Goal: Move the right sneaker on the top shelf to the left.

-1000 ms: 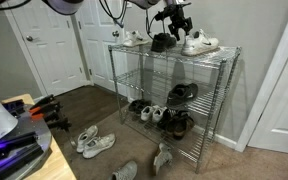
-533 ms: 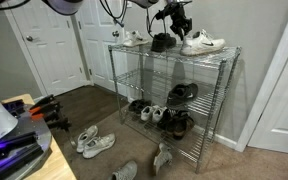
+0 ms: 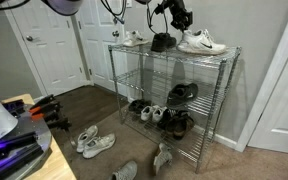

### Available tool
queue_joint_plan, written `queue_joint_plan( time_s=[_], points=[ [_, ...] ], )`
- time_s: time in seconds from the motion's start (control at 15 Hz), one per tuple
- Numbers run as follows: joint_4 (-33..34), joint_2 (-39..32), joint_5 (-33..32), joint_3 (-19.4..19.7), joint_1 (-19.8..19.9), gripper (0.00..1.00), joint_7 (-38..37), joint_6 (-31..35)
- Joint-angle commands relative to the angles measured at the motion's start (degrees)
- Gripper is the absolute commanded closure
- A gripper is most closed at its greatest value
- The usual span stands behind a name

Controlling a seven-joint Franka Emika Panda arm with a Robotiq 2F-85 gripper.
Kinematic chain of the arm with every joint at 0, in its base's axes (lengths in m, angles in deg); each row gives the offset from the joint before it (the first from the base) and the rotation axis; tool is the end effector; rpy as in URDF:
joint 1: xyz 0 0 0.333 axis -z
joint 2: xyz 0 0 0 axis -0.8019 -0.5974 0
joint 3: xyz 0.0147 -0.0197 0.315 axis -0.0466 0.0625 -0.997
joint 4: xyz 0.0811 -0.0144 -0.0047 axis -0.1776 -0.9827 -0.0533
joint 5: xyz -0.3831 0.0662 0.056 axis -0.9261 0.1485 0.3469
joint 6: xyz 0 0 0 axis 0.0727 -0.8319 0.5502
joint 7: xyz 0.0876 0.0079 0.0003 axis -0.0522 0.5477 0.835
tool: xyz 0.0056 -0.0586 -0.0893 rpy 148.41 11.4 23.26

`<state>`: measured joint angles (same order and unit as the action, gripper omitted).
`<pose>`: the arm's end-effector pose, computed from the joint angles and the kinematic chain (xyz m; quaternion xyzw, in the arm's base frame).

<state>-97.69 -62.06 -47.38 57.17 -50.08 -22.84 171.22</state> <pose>0.8104 -0.1262 0.3871 0.9727 -0.0626 0.1193 0.1890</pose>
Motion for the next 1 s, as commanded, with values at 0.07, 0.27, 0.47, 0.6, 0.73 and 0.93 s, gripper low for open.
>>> queue_joint_plan(
  time_s=[0.07,0.27,0.47,0.6,0.73,0.93],
  points=[
    [0.78,4.05,-3.65,2.77,-2.91,0.94,1.80,-5.06],
    [1.06,4.69,-4.46,3.85,-4.45,0.94,2.03,-5.29],
    [0.81,5.10,-4.17,4.12,-5.28,0.95,2.19,-5.53],
    [0.40,5.86,-2.79,3.12,-5.09,0.95,2.16,-6.16],
    [0.82,6.28,-2.13,2.48,-4.93,0.95,1.76,-5.22],
    [1.77,6.92,-2.67,2.60,-5.89,0.95,1.52,-4.39]
  ],
)
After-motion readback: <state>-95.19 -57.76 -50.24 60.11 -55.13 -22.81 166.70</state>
